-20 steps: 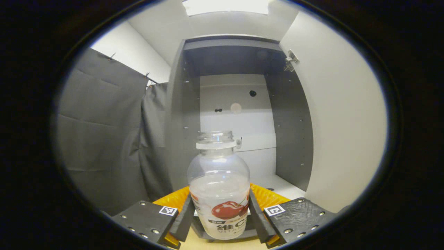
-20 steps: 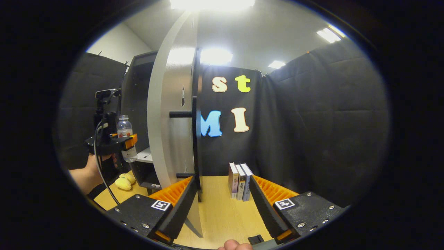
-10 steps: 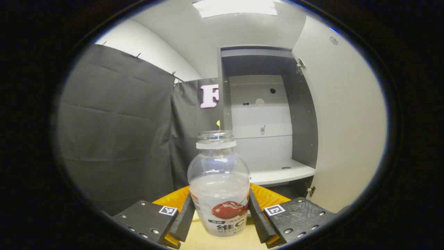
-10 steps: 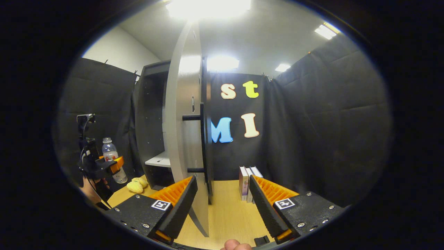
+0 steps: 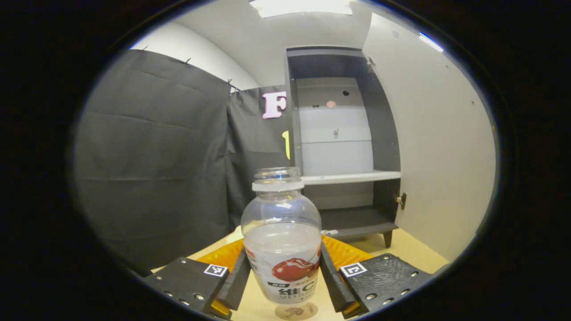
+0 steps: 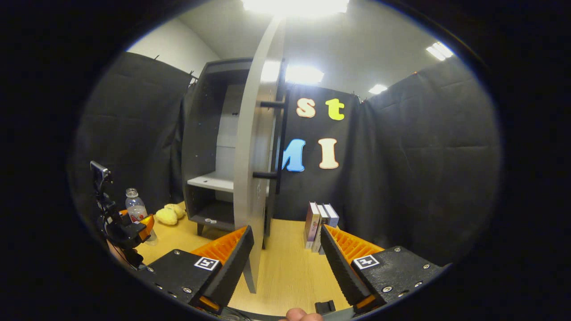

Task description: Open the cabinet door with the right hand, grasp the bottle in the cabinet with the left hand and place it on the coaster, then close the cabinet door with the right hand.

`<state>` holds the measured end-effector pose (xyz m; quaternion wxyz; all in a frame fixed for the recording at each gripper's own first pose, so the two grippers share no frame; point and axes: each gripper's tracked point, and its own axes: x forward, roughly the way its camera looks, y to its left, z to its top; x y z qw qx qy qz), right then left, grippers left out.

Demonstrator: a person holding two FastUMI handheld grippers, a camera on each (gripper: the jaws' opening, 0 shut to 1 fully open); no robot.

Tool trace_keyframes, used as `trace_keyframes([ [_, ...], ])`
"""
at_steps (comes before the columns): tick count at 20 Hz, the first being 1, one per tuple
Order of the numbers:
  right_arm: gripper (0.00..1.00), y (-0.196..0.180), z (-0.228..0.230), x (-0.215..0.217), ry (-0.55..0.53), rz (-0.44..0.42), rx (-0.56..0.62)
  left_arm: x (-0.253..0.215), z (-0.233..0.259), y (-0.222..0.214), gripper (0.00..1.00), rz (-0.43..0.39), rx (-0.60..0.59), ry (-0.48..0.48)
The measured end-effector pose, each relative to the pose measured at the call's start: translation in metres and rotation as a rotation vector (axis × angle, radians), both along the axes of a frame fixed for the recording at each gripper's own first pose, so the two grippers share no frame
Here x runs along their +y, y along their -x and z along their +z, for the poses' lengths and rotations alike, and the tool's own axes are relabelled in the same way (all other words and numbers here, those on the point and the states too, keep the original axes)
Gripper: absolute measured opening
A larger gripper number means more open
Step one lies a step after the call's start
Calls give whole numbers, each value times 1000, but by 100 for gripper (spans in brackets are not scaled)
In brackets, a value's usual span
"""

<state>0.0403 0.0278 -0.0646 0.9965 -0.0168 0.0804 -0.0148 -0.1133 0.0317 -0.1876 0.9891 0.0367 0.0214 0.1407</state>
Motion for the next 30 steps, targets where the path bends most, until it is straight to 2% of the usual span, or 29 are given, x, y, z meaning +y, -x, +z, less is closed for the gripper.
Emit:
trace_keyframes([
  [1,94,0,-7,3,-9,6,14,0,-18,2,76,3,9,6],
  [3,94,-2,-20,-1,-7,-9,25,5,-48,5,74,18,5,2],
  [6,95,-6,-54,-7,28,-26,92,12,-81,8,77,40,-24,10],
  [7,95,-7,-65,-7,40,-24,117,11,-95,8,74,41,-20,13],
  [10,96,-12,-87,-7,79,-5,168,6,-118,5,76,46,-41,25],
  [11,96,-11,-91,-8,98,1,183,4,-125,3,75,51,-39,15],
  [12,96,-9,-91,-8,115,8,196,3,-131,1,80,59,-32,4],
  [15,96,-8,-93,-8,122,21,197,-1,-145,-4,75,73,-20,2],
  [16,96,-8,-94,-8,120,21,200,-1,-152,-5,80,77,-7,11],
  [19,95,-8,-96,-7,106,26,214,2,-152,-3,79,85,-14,-6],
  [24,96,-5,-100,-5,82,24,247,1,-140,-2,93,67,-33,-17],
  [25,96,-7,-99,-5,80,24,245,3,-133,0,89,68,-36,-26],
  [26,96,-8,-98,-6,85,21,239,4,-125,3,92,67,-42,-35],
  [29,96,-9,-95,-6,81,13,216,-1,-99,4,89,35,-50,-47],
  [30,96,-9,-94,-8,82,7,210,-3,-88,6,90,20,-57,-53],
])
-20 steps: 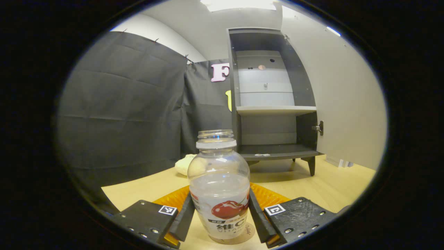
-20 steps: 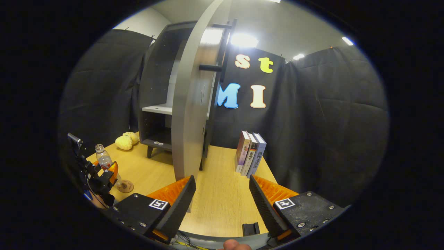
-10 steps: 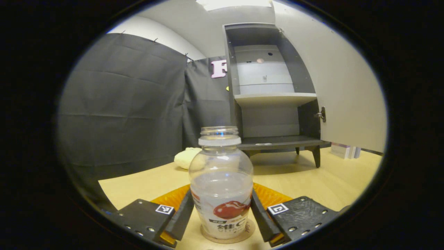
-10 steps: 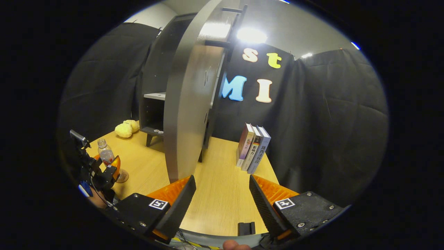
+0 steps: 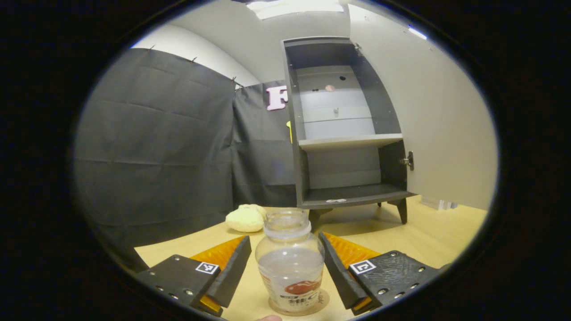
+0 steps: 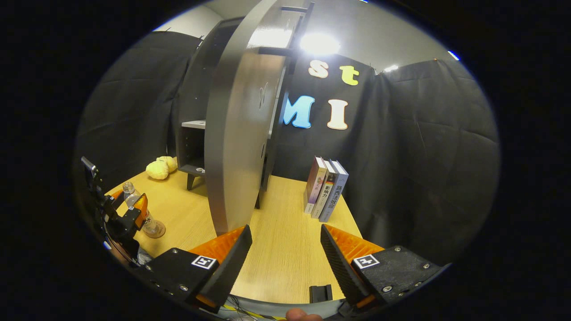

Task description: Open the cabinet door with the right hand, grasp the bottle in the cabinet with the left hand and place it on the coaster, then close the cabinet door with the right hand.

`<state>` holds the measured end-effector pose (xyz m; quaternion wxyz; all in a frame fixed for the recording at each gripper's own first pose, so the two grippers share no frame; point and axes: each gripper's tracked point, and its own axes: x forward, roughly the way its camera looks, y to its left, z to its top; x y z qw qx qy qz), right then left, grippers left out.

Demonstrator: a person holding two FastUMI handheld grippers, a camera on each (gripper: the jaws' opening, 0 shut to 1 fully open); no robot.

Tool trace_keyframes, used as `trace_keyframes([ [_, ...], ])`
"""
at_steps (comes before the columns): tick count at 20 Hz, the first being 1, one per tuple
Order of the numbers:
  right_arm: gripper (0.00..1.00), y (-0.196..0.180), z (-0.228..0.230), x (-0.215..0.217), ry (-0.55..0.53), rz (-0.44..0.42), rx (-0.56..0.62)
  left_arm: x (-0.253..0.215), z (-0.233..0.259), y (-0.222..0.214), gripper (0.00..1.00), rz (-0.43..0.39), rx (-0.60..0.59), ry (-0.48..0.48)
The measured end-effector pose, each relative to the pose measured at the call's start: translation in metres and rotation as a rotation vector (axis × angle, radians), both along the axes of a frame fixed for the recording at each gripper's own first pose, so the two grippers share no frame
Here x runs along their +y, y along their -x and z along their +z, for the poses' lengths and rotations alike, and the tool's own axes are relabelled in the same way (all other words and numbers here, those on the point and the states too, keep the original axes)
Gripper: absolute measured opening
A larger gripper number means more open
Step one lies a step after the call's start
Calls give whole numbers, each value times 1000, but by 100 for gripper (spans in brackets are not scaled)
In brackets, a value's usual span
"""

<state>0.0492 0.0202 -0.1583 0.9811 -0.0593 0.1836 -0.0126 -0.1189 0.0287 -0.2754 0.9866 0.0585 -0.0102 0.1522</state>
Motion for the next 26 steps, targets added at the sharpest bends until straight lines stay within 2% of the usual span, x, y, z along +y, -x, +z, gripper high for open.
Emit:
trace_keyframes([
  [4,96,0,8,-10,-20,-45,-33,-12,56,0,90,-53,-53,-16],
  [8,96,4,29,-32,-77,-104,-70,-20,111,-3,90,-77,-73,13],
  [9,96,3,37,-36,-96,-116,-87,-22,121,-4,92,-85,-54,23],
  [10,96,2,46,-40,-114,-128,-107,-22,131,-4,89,-84,-27,23],
  [12,95,0,64,-50,-149,-156,-151,-23,169,-5,89,-78,-15,10],
  [15,95,-7,97,-65,-221,-190,-224,-40,227,-4,90,-138,-27,11],
  [19,95,-31,147,-76,-326,-194,-319,-46,271,5,89,-146,11,-22],
  [23,94,-43,179,-65,-447,-167,-395,-59,285,21,89,-167,22,-2],
  [26,93,-41,184,-54,-421,-164,-387,-56,276,23,89,-180,48,44],
])
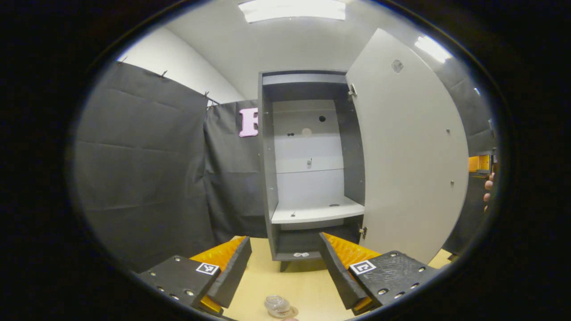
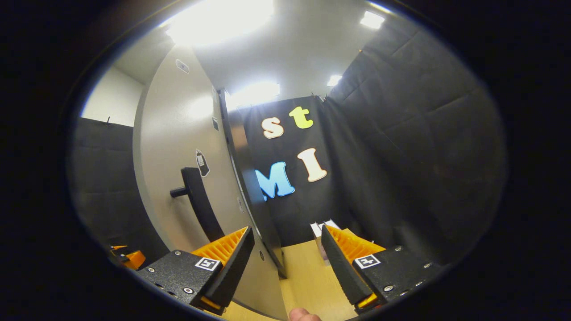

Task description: Open the cabinet door with the right hand, grasp the bottle in the cabinet with the left hand and place it on the coaster, then close the cabinet door with the right hand.

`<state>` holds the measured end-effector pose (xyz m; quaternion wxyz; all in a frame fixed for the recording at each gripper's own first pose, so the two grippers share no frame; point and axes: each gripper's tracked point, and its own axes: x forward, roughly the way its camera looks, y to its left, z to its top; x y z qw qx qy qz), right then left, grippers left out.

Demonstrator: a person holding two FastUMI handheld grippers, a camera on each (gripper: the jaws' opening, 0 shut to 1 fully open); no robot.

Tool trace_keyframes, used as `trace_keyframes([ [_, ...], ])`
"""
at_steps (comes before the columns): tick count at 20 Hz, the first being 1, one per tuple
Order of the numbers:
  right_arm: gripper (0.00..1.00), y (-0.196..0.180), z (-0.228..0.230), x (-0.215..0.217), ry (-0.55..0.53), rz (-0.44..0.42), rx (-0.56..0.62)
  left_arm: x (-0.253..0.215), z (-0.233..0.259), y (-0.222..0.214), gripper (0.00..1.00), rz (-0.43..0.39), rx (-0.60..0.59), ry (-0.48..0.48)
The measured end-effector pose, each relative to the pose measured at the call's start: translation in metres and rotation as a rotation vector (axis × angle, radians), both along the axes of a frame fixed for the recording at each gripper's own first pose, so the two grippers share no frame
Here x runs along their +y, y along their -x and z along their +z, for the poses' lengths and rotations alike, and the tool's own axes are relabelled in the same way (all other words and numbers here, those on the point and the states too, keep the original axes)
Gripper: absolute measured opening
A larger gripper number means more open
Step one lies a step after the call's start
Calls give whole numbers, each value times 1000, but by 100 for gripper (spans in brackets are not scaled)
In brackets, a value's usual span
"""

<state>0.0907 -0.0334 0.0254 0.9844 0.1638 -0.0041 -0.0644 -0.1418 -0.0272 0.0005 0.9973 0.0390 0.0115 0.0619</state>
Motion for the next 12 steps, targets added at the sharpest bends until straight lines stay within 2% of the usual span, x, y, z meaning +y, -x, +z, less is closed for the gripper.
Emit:
trace_keyframes([
  [1,89,0,2,-2,24,-16,3,4,-2,-1,89,0,14,6],
  [3,93,2,3,0,47,-50,9,18,3,-9,89,1,9,3],
  [7,92,-4,-1,18,-2,-71,21,45,15,-27,89,-11,-15,-19],
  [12,92,4,3,83,-48,-42,14,76,24,-48,89,-47,-31,-37],
])
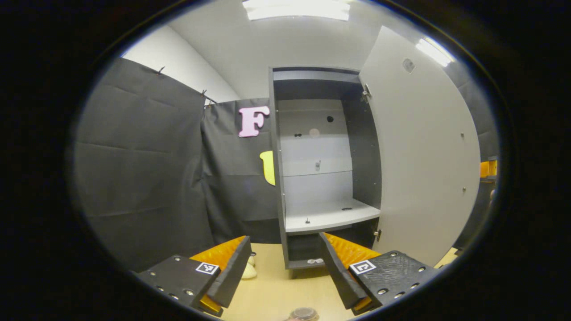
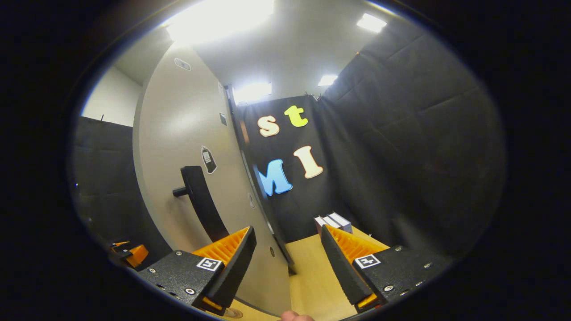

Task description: Open the cabinet door with the right hand, grasp the bottle in the cabinet with the left hand and place it on the coaster, then close the cabinet door with the right hand.

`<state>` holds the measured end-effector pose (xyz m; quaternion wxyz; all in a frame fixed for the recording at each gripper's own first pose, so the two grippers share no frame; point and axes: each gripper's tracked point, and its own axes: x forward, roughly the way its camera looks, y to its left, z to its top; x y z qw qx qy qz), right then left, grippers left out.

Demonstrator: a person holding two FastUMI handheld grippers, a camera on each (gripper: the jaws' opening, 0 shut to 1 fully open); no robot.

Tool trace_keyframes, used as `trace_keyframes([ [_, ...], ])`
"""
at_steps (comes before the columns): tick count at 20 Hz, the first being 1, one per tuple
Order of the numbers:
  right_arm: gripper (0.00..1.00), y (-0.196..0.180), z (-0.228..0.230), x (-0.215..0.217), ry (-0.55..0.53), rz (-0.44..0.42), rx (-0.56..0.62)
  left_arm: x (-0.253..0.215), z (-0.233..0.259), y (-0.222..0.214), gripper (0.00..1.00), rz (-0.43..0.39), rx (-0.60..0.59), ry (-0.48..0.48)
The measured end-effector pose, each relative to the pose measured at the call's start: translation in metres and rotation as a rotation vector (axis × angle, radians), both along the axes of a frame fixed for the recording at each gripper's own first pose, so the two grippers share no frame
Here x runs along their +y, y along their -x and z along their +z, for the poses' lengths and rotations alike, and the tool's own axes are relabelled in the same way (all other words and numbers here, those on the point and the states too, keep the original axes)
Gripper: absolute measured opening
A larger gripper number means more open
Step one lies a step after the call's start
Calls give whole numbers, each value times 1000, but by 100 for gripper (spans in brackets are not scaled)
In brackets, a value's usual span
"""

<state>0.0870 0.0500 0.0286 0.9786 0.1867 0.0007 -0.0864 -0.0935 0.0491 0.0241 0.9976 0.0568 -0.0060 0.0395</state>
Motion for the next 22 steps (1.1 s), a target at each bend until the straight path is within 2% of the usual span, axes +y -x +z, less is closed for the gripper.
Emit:
trace_keyframes([
  [2,92,-8,4,33,19,43,-7,16,-3,-2,92,-6,-2,-13],
  [5,92,-26,11,83,50,102,-37,45,-9,0,89,-3,-6,-21],
  [9,93,-54,12,136,41,177,-64,66,-23,3,89,-11,15,27],
  [14,94,-61,7,153,102,189,-37,69,-15,15,89,-9,4,45],
  [19,94,-66,-10,148,230,151,13,22,-16,8,89,-101,7,96],
  [21,94,-68,-15,151,241,155,23,10,-15,-1,92,-113,9,98],
  [22,94,-68,-16,153,232,161,27,4,-11,-7,89,-120,0,90],
])
